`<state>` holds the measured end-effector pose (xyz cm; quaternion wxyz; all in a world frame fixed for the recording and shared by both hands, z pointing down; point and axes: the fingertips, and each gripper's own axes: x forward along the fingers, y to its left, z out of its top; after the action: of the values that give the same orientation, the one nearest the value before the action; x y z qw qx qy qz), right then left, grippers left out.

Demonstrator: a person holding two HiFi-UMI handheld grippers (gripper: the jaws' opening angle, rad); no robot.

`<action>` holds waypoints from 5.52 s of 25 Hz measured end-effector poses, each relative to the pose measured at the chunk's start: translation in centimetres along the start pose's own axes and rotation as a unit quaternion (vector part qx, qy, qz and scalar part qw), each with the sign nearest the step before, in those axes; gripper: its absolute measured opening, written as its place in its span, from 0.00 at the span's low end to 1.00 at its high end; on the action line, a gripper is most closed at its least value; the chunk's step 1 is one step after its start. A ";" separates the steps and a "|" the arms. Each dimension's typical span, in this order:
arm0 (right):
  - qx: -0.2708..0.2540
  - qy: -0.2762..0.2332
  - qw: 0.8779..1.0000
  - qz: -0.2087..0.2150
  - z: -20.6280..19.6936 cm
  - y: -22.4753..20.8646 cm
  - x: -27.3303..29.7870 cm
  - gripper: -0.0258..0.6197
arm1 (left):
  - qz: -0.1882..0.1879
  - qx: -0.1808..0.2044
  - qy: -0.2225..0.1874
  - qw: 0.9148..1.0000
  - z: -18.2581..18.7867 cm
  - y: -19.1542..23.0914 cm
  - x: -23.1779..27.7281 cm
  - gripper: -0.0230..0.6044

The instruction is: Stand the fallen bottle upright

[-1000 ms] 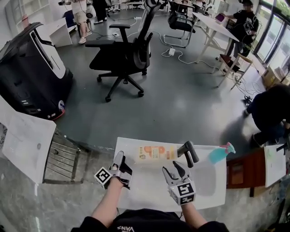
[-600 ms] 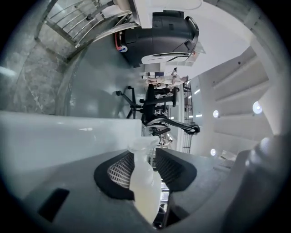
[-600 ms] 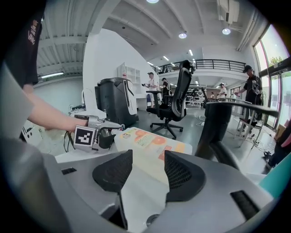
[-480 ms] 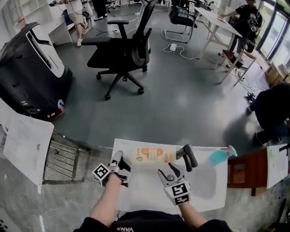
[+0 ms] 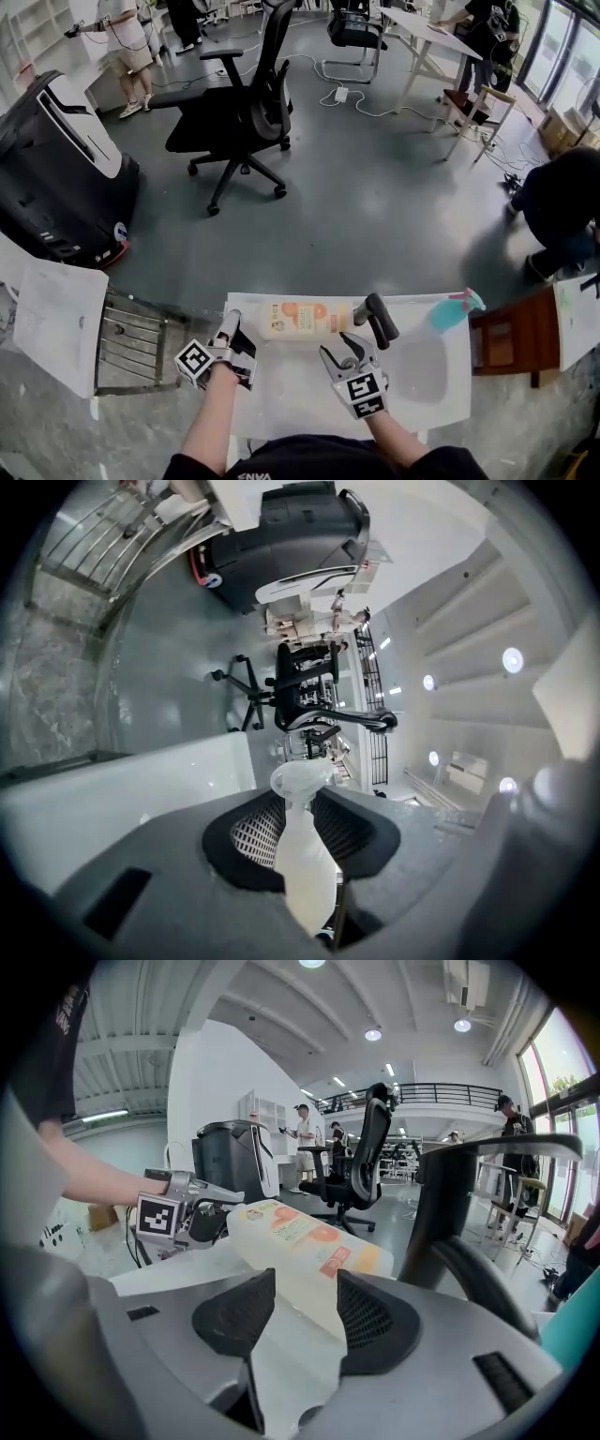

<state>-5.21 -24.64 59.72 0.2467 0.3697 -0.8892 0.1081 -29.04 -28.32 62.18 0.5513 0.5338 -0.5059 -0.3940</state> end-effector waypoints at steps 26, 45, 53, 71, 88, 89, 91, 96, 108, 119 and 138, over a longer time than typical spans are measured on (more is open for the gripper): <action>0.079 -0.052 0.995 -0.008 -0.1 0.2 0.1 0.33 | -0.132 0.307 0.162 0.928 -5.8 -18.4 6.8 0.19; 0.117 -0.048 0.992 0.016 -0.4 0.6 2.1 0.24 | -0.210 0.496 0.247 0.805 -13.3 -24.4 8.6 0.19; 0.123 -0.045 0.991 0.027 -0.7 1.0 3.1 0.21 | -0.263 0.560 0.280 0.734 -17.0 -25.4 7.5 0.19; 0.141 -0.045 0.989 0.026 -0.4 0.8 0.7 0.26 | -0.322 0.637 0.278 0.643 -19.2 -25.5 5.8 0.21; 0.136 -0.084 0.987 -0.021 1.3 1.2 -4.5 0.27 | -0.310 0.665 0.249 0.633 -18.4 -25.3 3.8 0.44; 0.136 -0.088 0.987 -0.024 1.6 1.3 -4.8 0.27 | -0.308 0.661 0.245 0.639 -17.9 -25.2 3.5 0.45; 0.134 -0.097 0.986 -0.029 2.1 1.4 -5.4 0.27 | -0.305 0.656 0.239 0.648 -17.0 -24.8 2.8 0.46; 0.119 -0.120 0.984 -0.048 3.4 1.7 -7.6 0.27 | -0.292 0.644 0.217 0.672 -14.5 -23.6 0.0 0.48; 0.105 -0.157 0.980 -0.070 5.0 4.2 -11.9 0.27 | -0.256 0.633 0.166 0.712 -10.0 -20.2 -7.4 0.48; 0.090 -0.157 0.979 -0.092 4.3 7.9 -13.9 0.22 | -0.232 0.631 0.174 0.720 -9.7 -16.8 -12.6 0.39; 0.099 -0.167 0.974 -0.118 3.6 10.7 -15.8 0.04 | -0.193 0.629 0.161 0.735 -8.6 -13.3 -18.0 0.07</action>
<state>-4.55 -8.89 48.28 0.0677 0.5070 -0.8532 0.1020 -22.43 -10.75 47.30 0.0747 0.9008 -0.4277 0.0085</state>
